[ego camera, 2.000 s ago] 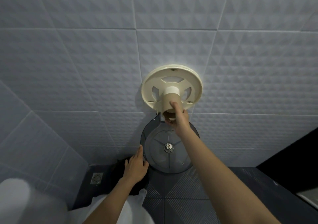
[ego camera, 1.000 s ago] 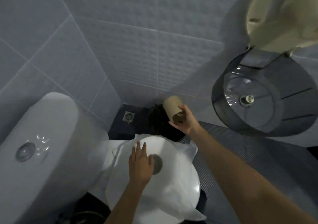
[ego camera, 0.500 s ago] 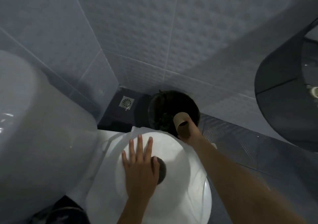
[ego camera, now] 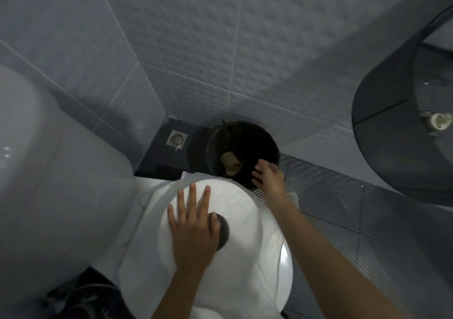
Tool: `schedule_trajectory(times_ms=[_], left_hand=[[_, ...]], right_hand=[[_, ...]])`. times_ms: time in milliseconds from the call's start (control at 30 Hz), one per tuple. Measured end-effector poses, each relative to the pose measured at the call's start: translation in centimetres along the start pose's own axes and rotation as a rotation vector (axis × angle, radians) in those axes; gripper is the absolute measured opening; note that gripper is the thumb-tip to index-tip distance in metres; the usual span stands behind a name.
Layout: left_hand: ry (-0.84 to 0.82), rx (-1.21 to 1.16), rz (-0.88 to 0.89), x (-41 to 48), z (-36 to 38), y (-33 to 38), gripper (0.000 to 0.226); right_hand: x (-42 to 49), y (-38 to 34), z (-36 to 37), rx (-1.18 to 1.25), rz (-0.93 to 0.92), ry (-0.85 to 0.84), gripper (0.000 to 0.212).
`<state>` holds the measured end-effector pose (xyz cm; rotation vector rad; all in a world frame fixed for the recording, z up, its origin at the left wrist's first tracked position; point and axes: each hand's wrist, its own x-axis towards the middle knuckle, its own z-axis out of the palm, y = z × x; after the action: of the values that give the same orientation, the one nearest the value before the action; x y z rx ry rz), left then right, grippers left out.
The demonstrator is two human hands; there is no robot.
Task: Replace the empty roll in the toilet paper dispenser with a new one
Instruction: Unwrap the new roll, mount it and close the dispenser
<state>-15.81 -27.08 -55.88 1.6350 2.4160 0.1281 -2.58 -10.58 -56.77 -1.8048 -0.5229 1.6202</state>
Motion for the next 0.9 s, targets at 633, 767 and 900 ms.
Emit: schedule_trajectory(times_ms=[633, 767, 900], left_hand=[[-0.243, -0.258, 0.274, -0.5, -5.3, 10.1, 0.073], [-0.296, -0.092, 0.472, 0.1, -4.4, 12.8, 0.079], [-0.314, 0.052, 0.692, 1.2, -4.2, 12.4, 0.082]], right_hand=[[-20.1, 8.8, -14.2, -0.382, -0.206, 0.134, 0.020], [-21.3, 12.6, -13.4, -0.609, -0.133, -0.035, 0.056], [-21.4, 13.2, -12.4, -0.690, -0.241, 0.018, 0.057]])
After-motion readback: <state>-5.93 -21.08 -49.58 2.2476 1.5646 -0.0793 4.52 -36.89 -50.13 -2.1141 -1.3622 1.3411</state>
